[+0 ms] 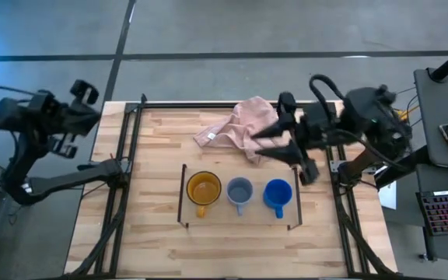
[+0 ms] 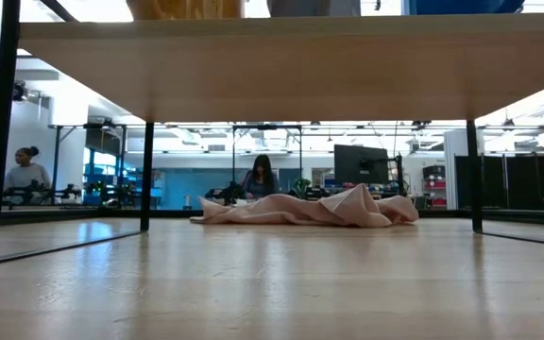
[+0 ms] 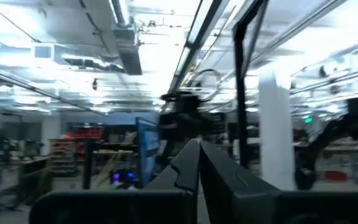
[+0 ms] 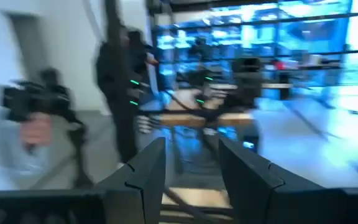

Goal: Stack small to large cups/mugs on shelf
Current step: Return to Home Position

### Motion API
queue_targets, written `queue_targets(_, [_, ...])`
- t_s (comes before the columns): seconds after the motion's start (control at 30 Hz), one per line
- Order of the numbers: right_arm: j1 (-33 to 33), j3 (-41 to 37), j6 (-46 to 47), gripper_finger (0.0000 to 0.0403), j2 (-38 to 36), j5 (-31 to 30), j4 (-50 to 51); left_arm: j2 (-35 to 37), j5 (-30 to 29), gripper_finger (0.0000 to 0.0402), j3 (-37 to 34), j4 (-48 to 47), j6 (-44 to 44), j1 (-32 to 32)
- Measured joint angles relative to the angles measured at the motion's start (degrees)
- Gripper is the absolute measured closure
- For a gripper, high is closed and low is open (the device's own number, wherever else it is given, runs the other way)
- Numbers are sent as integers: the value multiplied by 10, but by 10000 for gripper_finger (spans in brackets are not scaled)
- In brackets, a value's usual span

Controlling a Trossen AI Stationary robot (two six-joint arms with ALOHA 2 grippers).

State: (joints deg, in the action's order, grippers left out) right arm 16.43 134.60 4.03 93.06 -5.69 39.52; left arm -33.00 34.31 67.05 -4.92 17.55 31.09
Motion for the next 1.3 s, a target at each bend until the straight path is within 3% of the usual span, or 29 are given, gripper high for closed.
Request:
queue_targets(0.1, [-14, -12, -8, 263, 5, 11, 14, 41, 37, 402, -22, 4, 28, 0])
queue_targets(0.2, [-25, -59, -11, 266, 12, 80, -22, 73, 69, 402, -61, 48, 76, 0])
queue_targets(0.3, [-53, -128, -8, 266, 10, 164, -85, 103, 64, 402, -118, 153, 125, 0])
queue_targets(0.5, [-117, -294, 34, 269, -50, 263, -205, 168, 30, 402, -278, 330, 215, 0])
queue_targets(0.6, [-133, -361, 46, 271, -103, 255, -212, 185, -34, 402, -342, 415, 226, 0])
queue_targets(0.67, [-145, -411, 47, 270, -148, 238, -237, 190, -38, 402, -365, 440, 233, 0])
queue_targets(1.0, [-207, -708, 87, 270, -350, 214, -422, 186, -48, 402, -405, 433, 203, 0])
queue_targets(1.3, [-267, -897, 114, 266, -503, 188, -515, 183, -44, 402, -444, 380, 221, 0])
